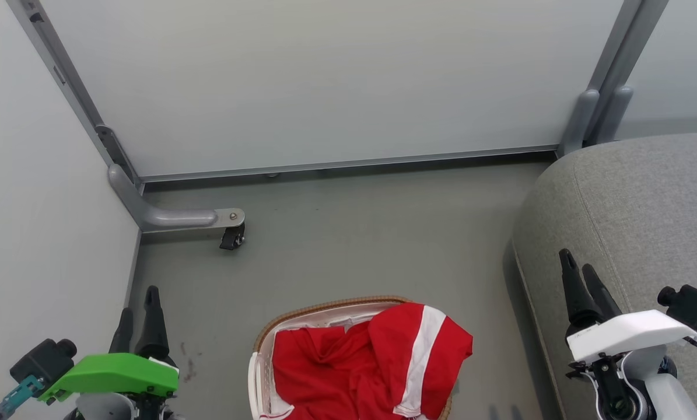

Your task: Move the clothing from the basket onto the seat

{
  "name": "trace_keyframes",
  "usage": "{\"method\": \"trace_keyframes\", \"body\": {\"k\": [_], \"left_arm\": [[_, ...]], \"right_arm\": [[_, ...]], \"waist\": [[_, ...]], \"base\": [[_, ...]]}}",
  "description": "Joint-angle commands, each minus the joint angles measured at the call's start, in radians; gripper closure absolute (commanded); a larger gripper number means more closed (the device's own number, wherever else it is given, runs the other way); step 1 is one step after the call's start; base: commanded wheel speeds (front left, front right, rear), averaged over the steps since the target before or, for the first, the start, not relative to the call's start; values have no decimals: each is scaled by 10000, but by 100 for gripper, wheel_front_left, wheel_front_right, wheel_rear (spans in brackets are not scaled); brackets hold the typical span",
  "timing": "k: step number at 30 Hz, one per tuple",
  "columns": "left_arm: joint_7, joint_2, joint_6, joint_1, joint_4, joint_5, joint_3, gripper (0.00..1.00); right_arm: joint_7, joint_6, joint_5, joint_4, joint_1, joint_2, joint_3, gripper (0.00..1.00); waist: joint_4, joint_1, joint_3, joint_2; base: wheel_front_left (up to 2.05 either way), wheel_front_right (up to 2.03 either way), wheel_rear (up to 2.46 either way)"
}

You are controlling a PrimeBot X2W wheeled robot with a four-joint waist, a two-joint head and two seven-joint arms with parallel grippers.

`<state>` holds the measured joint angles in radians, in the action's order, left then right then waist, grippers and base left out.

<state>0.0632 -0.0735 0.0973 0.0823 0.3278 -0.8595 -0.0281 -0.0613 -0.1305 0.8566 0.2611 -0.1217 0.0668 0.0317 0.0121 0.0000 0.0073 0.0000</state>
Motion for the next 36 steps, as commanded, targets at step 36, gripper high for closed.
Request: {"method": "trace_keyframes", "body": {"k": [36], "left_arm": [[1089, -24, -210, -225, 264, 4468, 529, 0]], "right_arm": [[-1111, -2, -4893, 191, 169, -56, -367, 0]], "waist": [[5, 0, -51, 0]], "base": [[0, 0, 0]]}}
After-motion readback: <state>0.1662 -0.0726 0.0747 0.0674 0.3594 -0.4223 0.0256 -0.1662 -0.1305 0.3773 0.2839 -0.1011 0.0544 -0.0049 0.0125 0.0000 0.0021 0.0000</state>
